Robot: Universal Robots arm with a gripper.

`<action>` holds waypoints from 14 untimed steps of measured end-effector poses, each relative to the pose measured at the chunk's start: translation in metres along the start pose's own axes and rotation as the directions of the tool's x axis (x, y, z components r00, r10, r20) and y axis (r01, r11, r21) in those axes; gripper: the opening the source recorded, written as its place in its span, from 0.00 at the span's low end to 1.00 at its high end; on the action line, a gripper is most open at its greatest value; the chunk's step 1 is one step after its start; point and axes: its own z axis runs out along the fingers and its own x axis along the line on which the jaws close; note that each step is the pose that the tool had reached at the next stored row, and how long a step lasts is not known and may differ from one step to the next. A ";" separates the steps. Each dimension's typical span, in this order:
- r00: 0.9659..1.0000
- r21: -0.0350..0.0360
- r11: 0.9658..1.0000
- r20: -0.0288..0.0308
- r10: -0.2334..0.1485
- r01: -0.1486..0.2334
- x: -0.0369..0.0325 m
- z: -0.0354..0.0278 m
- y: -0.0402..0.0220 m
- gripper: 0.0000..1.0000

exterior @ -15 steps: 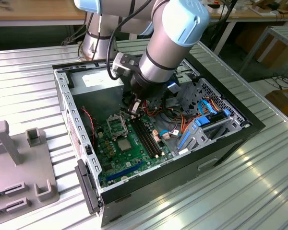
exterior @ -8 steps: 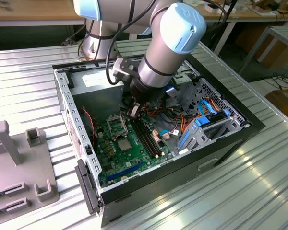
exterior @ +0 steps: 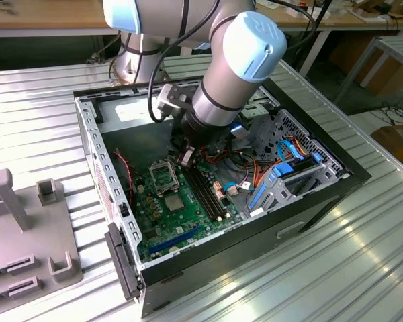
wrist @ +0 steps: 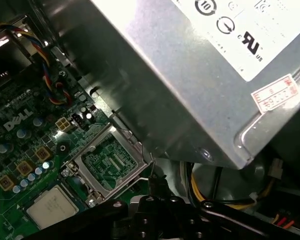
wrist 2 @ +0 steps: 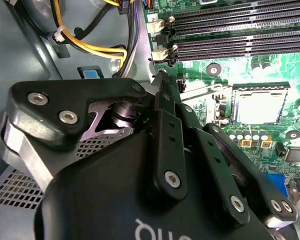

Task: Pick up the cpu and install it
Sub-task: 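Close the cpu cover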

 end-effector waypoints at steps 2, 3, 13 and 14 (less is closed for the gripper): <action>1.000 -0.001 1.000 0.001 0.000 0.000 -0.0006 0.0003 0.0000 0.11; 1.000 -0.002 1.000 0.002 0.000 0.000 -0.0007 0.0005 0.0000 0.11; 1.000 -0.004 1.000 0.005 -0.001 0.001 -0.0026 0.0048 -0.0016 0.11; 1.000 -0.004 1.000 0.005 -0.001 0.001 -0.0027 0.0053 -0.0017 0.11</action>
